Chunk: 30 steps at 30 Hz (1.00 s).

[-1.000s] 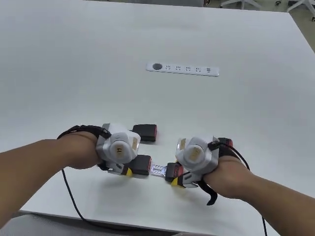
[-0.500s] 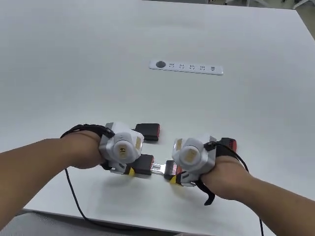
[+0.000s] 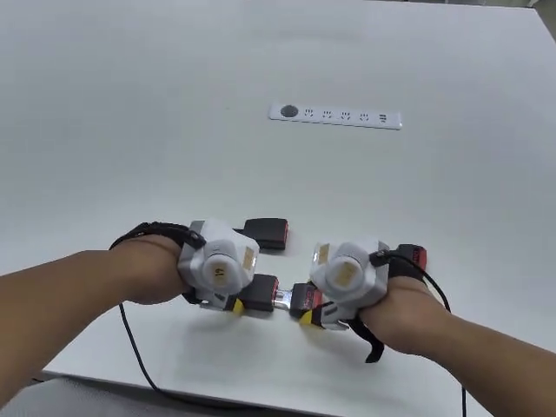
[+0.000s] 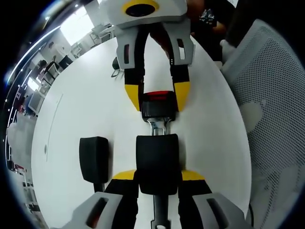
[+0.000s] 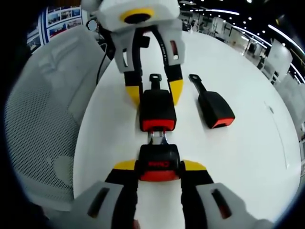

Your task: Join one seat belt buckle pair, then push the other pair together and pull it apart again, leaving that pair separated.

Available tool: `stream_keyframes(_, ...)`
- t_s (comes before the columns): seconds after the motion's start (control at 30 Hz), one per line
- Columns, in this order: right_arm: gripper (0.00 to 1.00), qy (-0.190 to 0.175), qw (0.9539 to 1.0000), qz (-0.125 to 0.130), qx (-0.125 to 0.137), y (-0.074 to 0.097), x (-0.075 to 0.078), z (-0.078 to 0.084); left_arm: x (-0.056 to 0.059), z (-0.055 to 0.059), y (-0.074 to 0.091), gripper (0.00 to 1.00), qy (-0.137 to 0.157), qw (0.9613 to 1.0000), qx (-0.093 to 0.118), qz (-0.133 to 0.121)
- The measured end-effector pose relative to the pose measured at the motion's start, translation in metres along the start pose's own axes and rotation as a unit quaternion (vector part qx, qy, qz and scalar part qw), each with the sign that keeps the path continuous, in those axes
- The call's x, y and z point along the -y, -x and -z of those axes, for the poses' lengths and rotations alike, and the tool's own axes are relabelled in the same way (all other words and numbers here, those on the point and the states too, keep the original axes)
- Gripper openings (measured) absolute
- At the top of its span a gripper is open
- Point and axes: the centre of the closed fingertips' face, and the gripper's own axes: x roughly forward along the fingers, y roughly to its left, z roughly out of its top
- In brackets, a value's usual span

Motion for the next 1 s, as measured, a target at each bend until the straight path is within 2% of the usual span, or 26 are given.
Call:
stream_keyframes(0.27, 0.33, -0.002, 1.0000, -0.001, 0.001, -0.002, 0.001, -0.003, 0.000, 0.001, 0.000, 0.32, 0.006, 1.0000, -0.003, 0.004)
stream_keyframes(0.57, 0.32, -0.007, 1.0000, 0.003, 0.004, -0.005, 0.002, -0.010, -0.001, 0.002, 0.000, 0.32, 0.032, 0.9994, 0.010, -0.004)
stream_keyframes(0.87, 0.32, 0.006, 1.0000, 0.000, -0.005, -0.008, 0.002, -0.017, -0.001, 0.001, 0.000, 0.32, 0.027, 0.9996, 0.010, -0.002)
stream_keyframes(1.0, 0.32, 0.000, 1.0000, 0.000, 0.002, -0.007, 0.002, -0.018, -0.001, 0.001, 0.000, 0.31, 0.028, 0.9996, 0.010, -0.003)
